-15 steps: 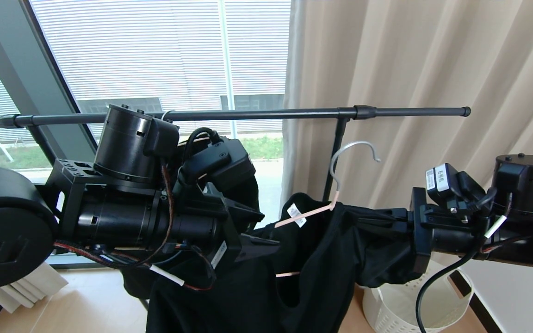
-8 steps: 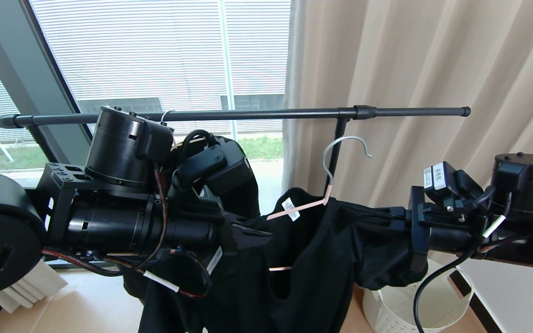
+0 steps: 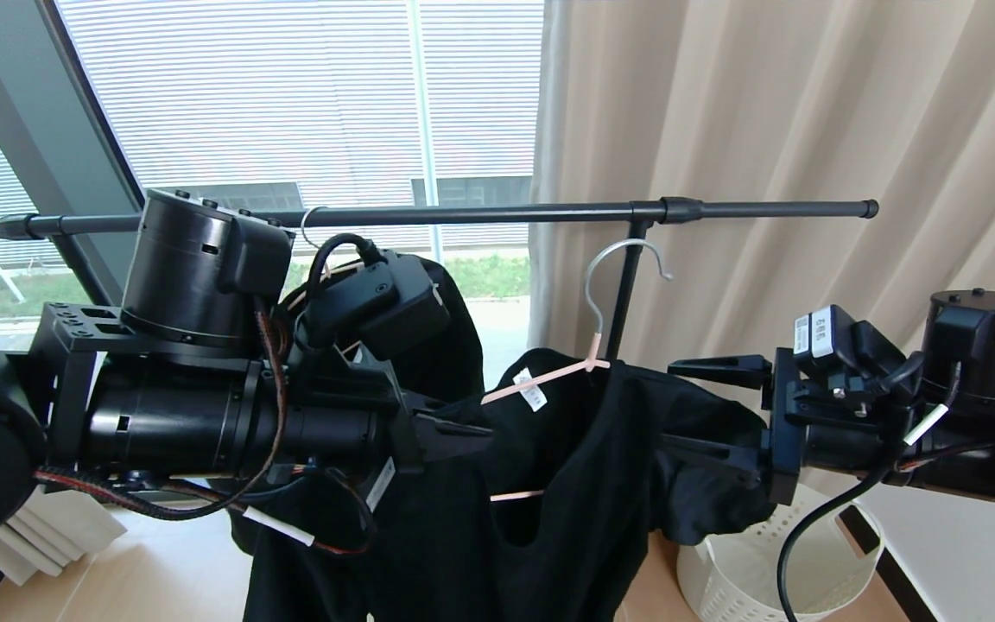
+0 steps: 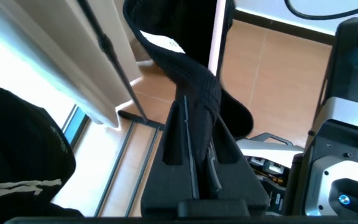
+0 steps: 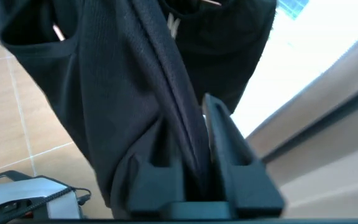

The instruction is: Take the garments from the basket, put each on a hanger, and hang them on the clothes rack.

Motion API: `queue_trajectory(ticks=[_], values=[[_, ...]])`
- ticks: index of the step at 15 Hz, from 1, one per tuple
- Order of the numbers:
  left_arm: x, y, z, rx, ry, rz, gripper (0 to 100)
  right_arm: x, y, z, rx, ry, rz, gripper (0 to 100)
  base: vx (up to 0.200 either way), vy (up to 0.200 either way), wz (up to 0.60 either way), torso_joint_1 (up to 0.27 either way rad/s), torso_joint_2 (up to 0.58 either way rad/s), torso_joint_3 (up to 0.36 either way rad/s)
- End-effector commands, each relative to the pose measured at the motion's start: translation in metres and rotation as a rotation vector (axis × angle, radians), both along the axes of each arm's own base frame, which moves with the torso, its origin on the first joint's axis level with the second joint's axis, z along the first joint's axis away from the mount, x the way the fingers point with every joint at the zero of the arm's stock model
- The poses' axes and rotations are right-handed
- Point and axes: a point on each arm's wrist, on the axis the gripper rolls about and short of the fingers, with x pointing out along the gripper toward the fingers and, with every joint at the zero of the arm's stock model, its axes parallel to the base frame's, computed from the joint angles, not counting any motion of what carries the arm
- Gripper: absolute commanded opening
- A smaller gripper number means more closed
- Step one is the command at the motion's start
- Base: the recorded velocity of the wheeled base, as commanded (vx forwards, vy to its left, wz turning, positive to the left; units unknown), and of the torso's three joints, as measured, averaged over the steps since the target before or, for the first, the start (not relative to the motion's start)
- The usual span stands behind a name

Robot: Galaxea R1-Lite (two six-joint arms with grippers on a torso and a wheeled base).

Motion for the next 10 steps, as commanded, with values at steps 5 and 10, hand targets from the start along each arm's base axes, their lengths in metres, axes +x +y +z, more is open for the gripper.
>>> queue_trajectory(ticks=[5, 10], values=[[-0.011, 0.027, 0.004, -0.039, -0.055, 0.058, 0, -0.002, -0.005, 0.006, 0.010, -0.022, -0.010, 100, 0.000, 0.000, 0.00, 0.000, 0.00, 0.000], [-0.040, 0.049, 0.010, -0.066, -0.098, 0.073, 0, 0.001, -0.008, 0.005, 0.008, -0.017, -0.024, 100, 0.000, 0.000, 0.00, 0.000, 0.00, 0.000]])
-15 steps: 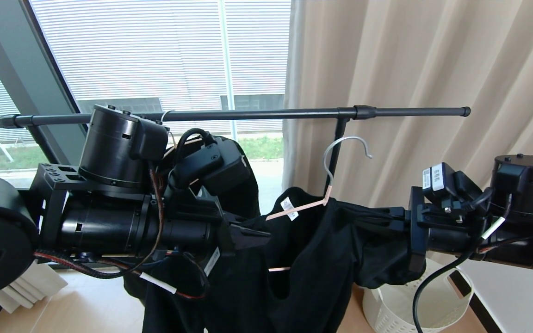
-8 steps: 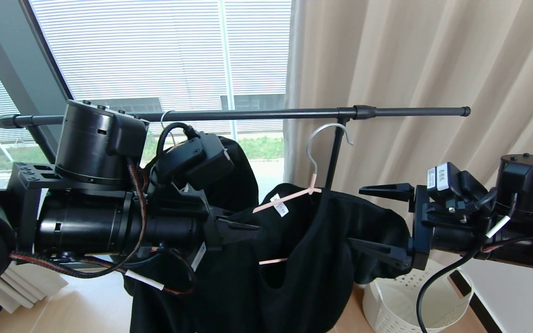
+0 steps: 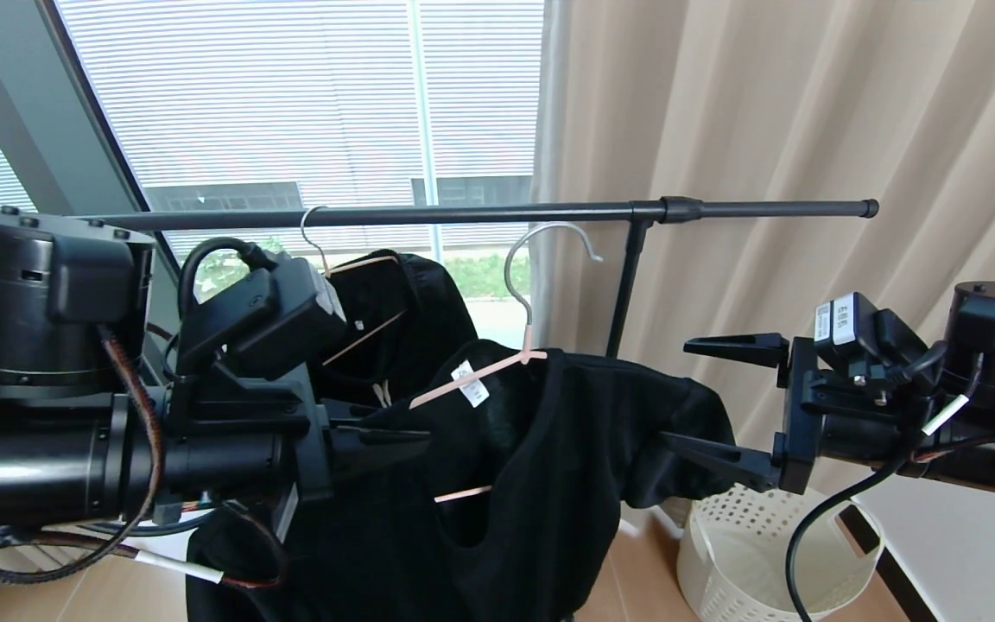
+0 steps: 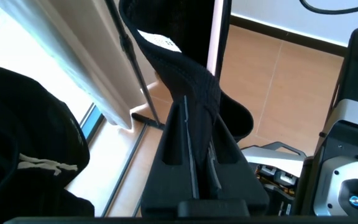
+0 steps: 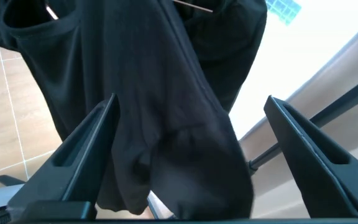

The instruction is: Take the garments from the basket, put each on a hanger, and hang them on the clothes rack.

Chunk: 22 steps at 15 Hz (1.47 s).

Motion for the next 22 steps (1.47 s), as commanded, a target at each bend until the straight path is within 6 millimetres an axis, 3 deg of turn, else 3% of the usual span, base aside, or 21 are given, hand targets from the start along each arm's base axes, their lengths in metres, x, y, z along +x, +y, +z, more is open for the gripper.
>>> queue_trajectory(ticks=[1, 7, 13, 14, 17, 22], values=[[-0.017, 0.014, 0.010, -0.030, -0.047, 0.013, 0, 0.001, 0.000, -0.002, -0.005, 0.003, -0.003, 100, 0.000, 0.000, 0.00, 0.000, 0.00, 0.000], [-0.034, 0.036, 0.014, -0.056, -0.087, 0.068, 0, 0.004, -0.004, -0.005, -0.011, 0.010, -0.016, 100, 0.000, 0.000, 0.00, 0.000, 0.00, 0.000], [-0.042, 0.042, 0.012, -0.072, -0.083, 0.079, 0, 0.020, -0.009, -0.017, -0.045, 0.017, -0.041, 100, 0.000, 0.000, 0.00, 0.000, 0.00, 0.000], [-0.045, 0.043, 0.014, -0.077, -0.090, 0.080, 0, 0.021, -0.009, -0.017, -0.045, 0.018, -0.043, 0, 0.000, 0.000, 0.00, 0.000, 0.00, 0.000], [-0.047, 0.044, 0.011, -0.075, -0.086, 0.080, 0, 0.021, -0.010, -0.016, -0.044, 0.015, -0.046, 0, 0.000, 0.000, 0.00, 0.000, 0.00, 0.000], [-0.060, 0.058, 0.008, -0.084, -0.104, 0.121, 0, 0.028, -0.029, -0.006, -0.036, -0.019, -0.120, 0, 0.000, 0.000, 0.00, 0.000, 0.00, 0.000]])
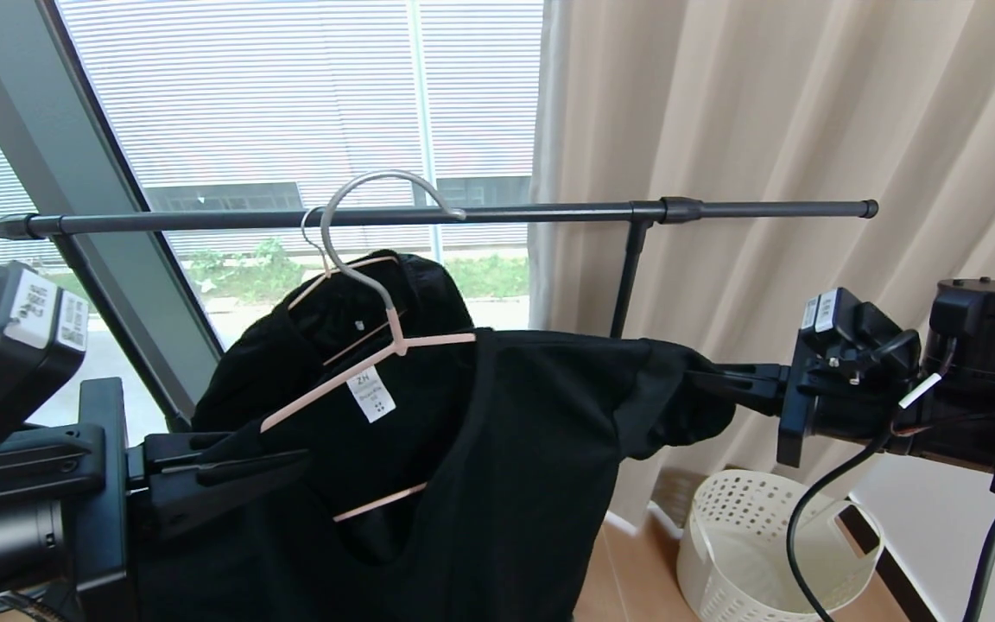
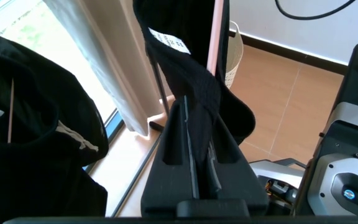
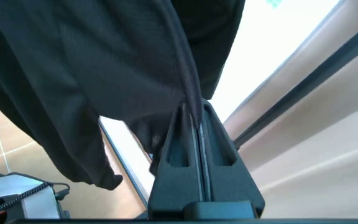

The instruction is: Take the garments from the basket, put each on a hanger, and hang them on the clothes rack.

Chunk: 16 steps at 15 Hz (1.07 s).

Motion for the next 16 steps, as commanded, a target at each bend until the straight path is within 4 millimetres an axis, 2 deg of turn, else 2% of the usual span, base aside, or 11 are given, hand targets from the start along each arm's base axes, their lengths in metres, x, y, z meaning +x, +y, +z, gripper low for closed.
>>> queue_trajectory(ticks=[1, 5, 7, 13, 14, 16], values=[[-0.006, 0.006, 0.000, -0.007, -0.014, 0.016, 0, 0.003, -0.007, 0.004, 0.003, -0.013, -0.026, 0, 0.000, 0.000, 0.00, 0.000, 0.00, 0.000], [-0.015, 0.015, -0.008, -0.007, -0.012, 0.051, 0, 0.019, -0.023, 0.002, 0.003, -0.009, -0.089, 0, 0.000, 0.000, 0.00, 0.000, 0.00, 0.000], [-0.015, 0.019, -0.011, -0.007, -0.002, 0.079, 0, 0.023, -0.025, 0.000, 0.001, -0.002, -0.096, 0, 0.000, 0.000, 0.00, 0.000, 0.00, 0.000], [-0.008, 0.022, -0.011, -0.011, 0.019, 0.124, 0, 0.020, -0.024, -0.005, -0.003, 0.011, -0.094, 0, 0.000, 0.000, 0.00, 0.000, 0.00, 0.000], [-0.005, 0.022, -0.012, -0.007, 0.030, 0.134, 0, 0.019, -0.024, -0.006, -0.013, 0.007, -0.091, 100, 0.000, 0.000, 0.00, 0.000, 0.00, 0.000], [-0.001, 0.021, -0.013, -0.019, 0.059, 0.147, 0, 0.019, -0.022, -0.006, -0.020, 0.002, -0.082, 100, 0.000, 0.000, 0.00, 0.000, 0.00, 0.000]])
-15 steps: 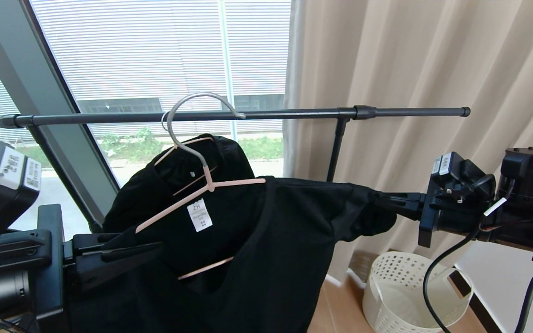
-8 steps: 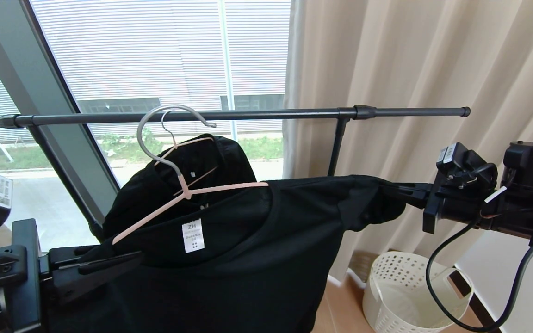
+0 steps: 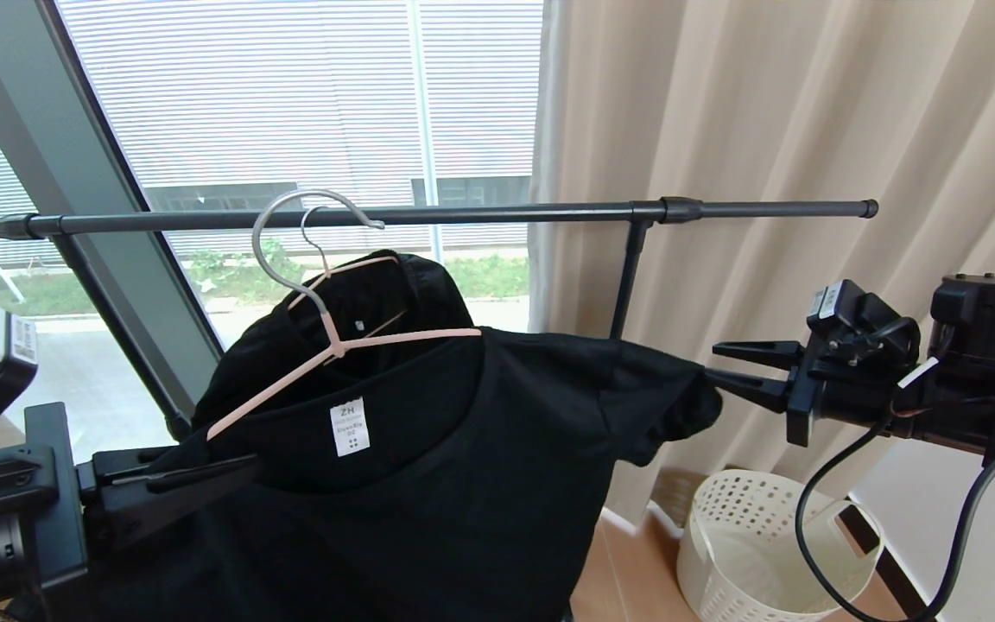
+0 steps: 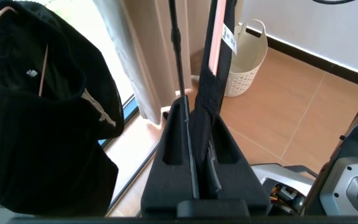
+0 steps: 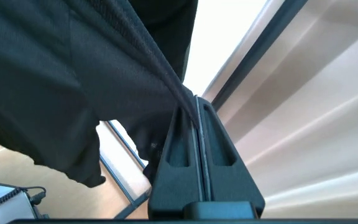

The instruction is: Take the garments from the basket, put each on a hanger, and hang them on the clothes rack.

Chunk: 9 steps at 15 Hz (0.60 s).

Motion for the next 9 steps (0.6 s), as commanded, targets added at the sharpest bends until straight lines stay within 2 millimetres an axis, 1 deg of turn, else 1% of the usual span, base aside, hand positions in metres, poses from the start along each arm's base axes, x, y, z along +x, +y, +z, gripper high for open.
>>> queue_trajectory(ticks=[1, 3, 5, 8, 9], values=[[0.006, -0.002, -0.002, 0.002, 0.027, 0.008, 0, -0.001, 0.002, -0.001, 0.000, 0.002, 0.006, 100, 0.000, 0.000, 0.00, 0.000, 0.00, 0.000], [0.016, -0.003, -0.004, -0.003, 0.057, 0.031, 0, -0.004, 0.006, -0.001, 0.000, 0.004, 0.023, 100, 0.000, 0.000, 0.00, 0.000, 0.00, 0.000], [0.028, -0.003, -0.006, -0.005, 0.078, 0.057, 0, -0.009, 0.014, 0.004, 0.002, -0.005, 0.045, 100, 0.000, 0.000, 0.00, 0.000, 0.00, 0.000], [0.052, -0.009, -0.012, -0.025, 0.098, 0.100, 0, -0.018, 0.029, 0.013, 0.032, 0.004, 0.037, 100, 0.000, 0.000, 0.00, 0.000, 0.00, 0.000], [0.065, -0.011, -0.015, -0.011, 0.110, 0.146, 0, -0.021, 0.037, 0.019, 0.074, 0.029, 0.025, 100, 0.000, 0.000, 0.00, 0.000, 0.00, 0.000]])
